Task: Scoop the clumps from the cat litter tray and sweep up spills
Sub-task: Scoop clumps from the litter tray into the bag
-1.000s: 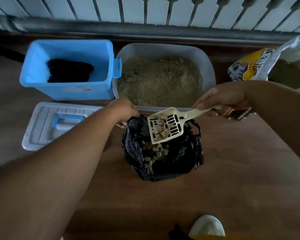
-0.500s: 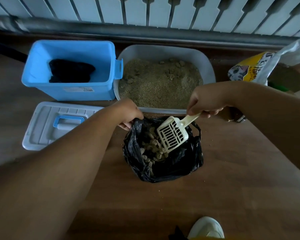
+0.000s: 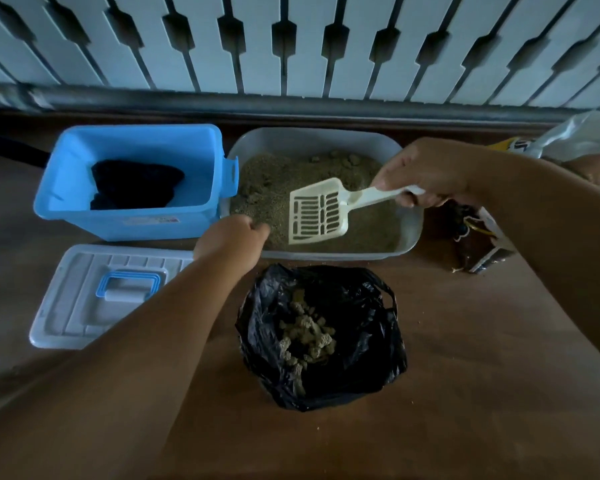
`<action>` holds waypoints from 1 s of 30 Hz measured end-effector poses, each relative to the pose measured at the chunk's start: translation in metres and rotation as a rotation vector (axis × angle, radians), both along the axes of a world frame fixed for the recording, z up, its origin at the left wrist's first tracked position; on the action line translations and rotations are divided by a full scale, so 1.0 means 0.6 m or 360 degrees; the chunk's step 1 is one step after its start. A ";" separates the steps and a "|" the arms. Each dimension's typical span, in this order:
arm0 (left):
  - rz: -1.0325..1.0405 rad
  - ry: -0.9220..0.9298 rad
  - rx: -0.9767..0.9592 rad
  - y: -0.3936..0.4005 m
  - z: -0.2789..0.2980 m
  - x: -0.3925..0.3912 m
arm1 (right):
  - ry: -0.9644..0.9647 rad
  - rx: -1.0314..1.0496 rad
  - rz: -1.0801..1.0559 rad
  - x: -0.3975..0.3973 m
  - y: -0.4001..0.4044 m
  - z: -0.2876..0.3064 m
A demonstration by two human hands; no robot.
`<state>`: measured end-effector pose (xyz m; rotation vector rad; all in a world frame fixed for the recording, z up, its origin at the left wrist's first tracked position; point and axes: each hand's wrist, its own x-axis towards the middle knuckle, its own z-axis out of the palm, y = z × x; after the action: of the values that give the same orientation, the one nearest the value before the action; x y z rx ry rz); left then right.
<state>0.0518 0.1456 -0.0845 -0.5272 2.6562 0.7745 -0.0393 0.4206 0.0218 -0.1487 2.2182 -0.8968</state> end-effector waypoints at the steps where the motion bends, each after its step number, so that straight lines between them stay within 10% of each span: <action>1: 0.0019 0.0006 0.0095 -0.002 -0.001 -0.001 | 0.0068 0.0005 -0.0086 -0.005 0.004 0.001; 15: -0.0158 -0.0068 0.0378 -0.002 -0.045 -0.006 | 0.1262 0.1056 0.0026 -0.033 -0.021 -0.061; 30: -0.0347 0.0154 -0.0139 0.023 -0.064 -0.043 | 0.1253 0.1589 0.0329 -0.066 -0.098 -0.121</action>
<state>0.0263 0.1596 -0.1231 -0.2202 2.7866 0.6372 -0.0790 0.3615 -0.0507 -0.2699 3.0102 0.5491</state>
